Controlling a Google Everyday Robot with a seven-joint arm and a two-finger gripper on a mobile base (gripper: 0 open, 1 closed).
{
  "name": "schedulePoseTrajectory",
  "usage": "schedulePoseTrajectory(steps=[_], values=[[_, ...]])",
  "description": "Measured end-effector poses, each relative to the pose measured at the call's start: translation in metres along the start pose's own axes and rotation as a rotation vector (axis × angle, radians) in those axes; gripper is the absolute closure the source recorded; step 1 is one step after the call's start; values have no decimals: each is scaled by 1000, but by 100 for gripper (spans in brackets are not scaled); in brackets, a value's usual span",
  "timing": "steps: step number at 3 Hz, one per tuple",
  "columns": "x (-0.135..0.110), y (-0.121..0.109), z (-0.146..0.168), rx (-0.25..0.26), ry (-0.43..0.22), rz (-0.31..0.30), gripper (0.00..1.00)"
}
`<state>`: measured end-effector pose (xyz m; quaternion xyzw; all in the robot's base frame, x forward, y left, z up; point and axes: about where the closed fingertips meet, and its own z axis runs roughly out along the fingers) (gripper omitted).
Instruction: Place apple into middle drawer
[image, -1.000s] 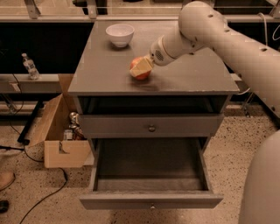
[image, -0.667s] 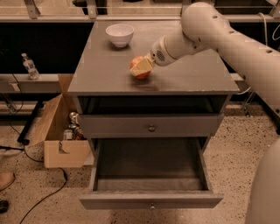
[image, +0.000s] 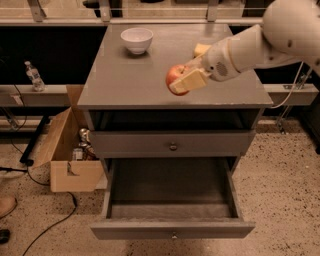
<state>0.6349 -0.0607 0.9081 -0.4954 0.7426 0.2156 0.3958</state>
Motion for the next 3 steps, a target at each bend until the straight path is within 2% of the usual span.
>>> schedulePoseTrajectory(steps=[1,2,3], values=[[48,30,-48,-45,28,19,100],[48,29,-48,-43,28,20,100],[68,45,-36,-79,72,42,100]])
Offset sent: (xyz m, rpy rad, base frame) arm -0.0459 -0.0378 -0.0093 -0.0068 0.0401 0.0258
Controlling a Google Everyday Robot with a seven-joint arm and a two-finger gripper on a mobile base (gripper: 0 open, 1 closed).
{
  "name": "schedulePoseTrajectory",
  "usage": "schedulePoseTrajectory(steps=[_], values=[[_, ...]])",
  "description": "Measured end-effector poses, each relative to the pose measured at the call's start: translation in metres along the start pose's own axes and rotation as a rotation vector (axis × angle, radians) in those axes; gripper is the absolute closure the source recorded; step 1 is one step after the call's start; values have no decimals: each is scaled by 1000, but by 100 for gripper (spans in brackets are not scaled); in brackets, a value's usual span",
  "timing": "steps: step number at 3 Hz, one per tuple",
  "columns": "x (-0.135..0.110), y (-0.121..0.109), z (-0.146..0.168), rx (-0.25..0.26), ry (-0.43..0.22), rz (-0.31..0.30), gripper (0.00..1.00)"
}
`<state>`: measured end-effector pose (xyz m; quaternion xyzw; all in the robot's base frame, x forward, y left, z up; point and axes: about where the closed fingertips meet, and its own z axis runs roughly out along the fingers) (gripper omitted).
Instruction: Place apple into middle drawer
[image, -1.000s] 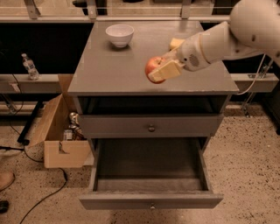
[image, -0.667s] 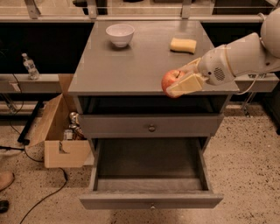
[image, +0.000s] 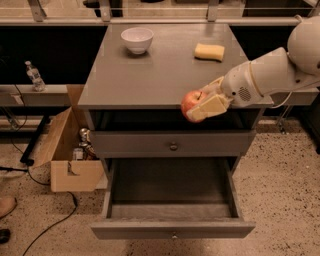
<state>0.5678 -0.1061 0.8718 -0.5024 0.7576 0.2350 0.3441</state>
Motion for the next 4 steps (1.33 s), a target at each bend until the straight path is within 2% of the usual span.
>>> schedulePoseTrajectory(steps=[1,2,3,4], values=[[47,33,18,2,21,64,100],[104,58,50,23,41,148,100],[162,83,106,16,94,242,100],[214,100,171,32,139,351,100]])
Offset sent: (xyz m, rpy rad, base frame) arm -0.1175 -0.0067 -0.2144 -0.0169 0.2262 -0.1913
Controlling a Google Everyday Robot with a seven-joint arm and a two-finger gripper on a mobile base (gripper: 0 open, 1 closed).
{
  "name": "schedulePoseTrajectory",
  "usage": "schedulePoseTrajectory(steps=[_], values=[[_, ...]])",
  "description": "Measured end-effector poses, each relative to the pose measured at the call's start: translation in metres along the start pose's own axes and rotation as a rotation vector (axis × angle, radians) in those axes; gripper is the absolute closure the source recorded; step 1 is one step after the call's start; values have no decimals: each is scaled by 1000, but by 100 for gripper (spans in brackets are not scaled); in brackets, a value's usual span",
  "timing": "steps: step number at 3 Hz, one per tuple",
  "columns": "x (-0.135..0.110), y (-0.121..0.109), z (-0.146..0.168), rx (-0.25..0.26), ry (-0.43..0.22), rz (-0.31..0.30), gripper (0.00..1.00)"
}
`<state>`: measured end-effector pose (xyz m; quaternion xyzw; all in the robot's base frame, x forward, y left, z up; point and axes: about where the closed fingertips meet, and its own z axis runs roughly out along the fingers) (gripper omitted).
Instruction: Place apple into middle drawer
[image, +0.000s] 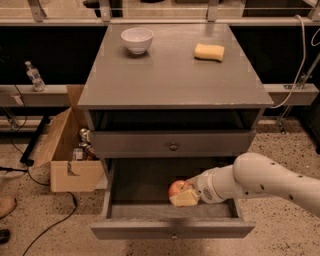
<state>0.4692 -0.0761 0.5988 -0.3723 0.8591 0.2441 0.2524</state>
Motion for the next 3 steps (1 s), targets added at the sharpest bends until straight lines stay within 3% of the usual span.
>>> schedulePoseTrajectory(steps=[1,2,3], values=[[0,0,1,0,0,0,100],[9,-13,36,29,-4,6,100],[26,-37,109,75,2,43,98]])
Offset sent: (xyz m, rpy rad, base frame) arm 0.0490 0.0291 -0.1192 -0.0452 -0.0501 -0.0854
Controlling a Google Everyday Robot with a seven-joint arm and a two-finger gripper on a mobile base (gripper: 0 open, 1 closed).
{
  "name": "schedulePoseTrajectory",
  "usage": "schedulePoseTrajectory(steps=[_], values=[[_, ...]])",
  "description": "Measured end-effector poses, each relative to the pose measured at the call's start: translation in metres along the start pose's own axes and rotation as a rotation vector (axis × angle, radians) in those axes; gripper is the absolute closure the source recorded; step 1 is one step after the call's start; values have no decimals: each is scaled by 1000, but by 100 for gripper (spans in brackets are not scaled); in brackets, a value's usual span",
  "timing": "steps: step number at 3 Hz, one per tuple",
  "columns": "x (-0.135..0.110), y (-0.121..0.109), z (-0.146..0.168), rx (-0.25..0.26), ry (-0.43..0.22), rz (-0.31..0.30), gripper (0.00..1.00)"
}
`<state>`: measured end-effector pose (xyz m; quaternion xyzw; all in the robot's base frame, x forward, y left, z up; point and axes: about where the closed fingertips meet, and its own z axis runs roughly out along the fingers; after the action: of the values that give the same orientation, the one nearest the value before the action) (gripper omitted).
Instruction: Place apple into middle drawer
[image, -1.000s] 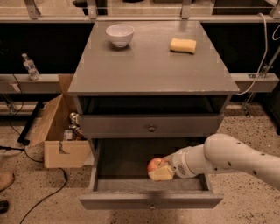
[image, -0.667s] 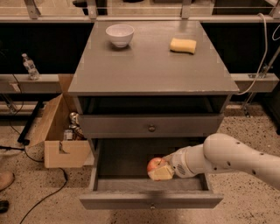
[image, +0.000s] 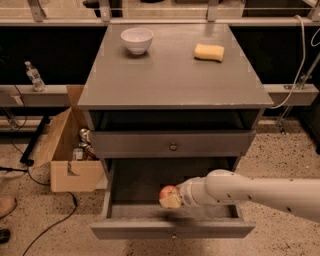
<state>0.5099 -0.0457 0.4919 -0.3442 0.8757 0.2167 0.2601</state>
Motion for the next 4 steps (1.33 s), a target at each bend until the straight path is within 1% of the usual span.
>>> schedulePoseTrajectory(steps=[1,2,3,4], values=[[4,-10,41,3,-8,37,77],[4,-16,75,-36,-23,72,53],[3,-19,99,-110,-45,110,30],[1,-25,112,-183,-73,137,1]])
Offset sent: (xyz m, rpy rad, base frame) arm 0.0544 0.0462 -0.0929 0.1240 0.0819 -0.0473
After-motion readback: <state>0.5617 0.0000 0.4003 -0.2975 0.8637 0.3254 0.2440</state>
